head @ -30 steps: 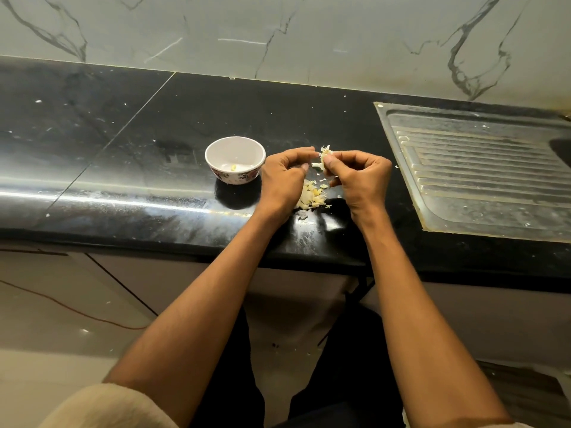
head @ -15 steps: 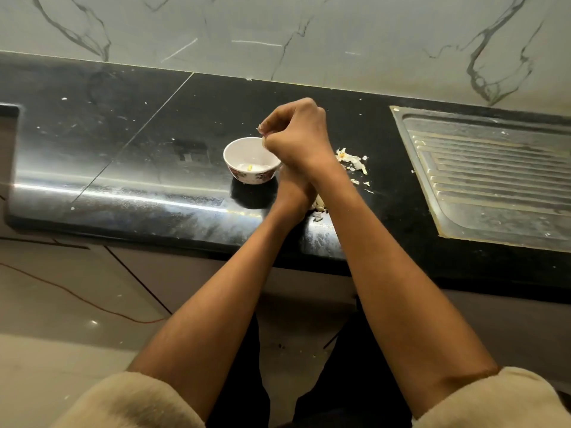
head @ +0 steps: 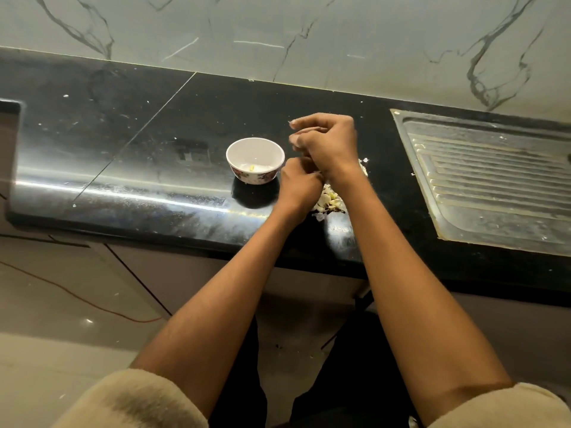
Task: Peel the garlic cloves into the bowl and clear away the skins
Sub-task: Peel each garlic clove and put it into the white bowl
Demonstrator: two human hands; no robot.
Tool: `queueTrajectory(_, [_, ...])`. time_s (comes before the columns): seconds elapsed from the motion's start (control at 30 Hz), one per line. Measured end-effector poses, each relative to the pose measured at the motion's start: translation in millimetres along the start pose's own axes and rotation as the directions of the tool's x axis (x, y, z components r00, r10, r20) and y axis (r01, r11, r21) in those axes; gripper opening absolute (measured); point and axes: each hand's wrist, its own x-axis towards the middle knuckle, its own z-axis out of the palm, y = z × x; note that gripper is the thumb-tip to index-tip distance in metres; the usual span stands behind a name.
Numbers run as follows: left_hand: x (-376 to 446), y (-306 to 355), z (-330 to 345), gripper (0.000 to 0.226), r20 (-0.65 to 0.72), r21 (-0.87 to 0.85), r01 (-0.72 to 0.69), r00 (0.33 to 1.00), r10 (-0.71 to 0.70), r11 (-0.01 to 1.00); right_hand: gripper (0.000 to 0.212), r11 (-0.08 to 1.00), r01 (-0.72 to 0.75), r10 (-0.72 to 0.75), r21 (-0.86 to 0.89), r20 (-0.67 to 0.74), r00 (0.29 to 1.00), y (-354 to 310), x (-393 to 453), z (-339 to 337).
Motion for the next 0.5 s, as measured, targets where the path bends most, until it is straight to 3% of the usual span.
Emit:
queueTrajectory(0.1, [3.1, -5.2, 0.2, 0.031, 0.046, 0.019, -0.015, 0.999, 0.014, 1.0, 0.012, 0.998, 0.02, -0.01, 0.056, -0.169, 0.986, 12.9, -4.2, -21.6])
queueTrajectory(0.2, [-0.4, -0.2, 1.1, 0.033, 0.016, -0.011, -0.02, 1.0, 0.02, 1.0, 0.01, 0.998, 0.012, 0.003, 0.062, -0.236, 0.972, 26.7, -10.4, -46.9])
queueTrajectory(0.37, [-1.7, -0.1, 0.5, 0.029, 0.015, -0.031, -0.022, 1.0, 0.022, 0.999, 0.018, 0.977, -0.074, 0.043, -0.201, -0.155, 0.987, 54.5, -19.0, -74.8])
queueTrajectory(0.5, [-2.5, -0.1, 0.5, 0.029, 0.017, -0.012, -0.037, 0.999, 0.037, 0.999, 0.019, 0.959, -0.102, 0.104, -0.266, -0.007, 0.995, 60.9, -18.3, -84.2])
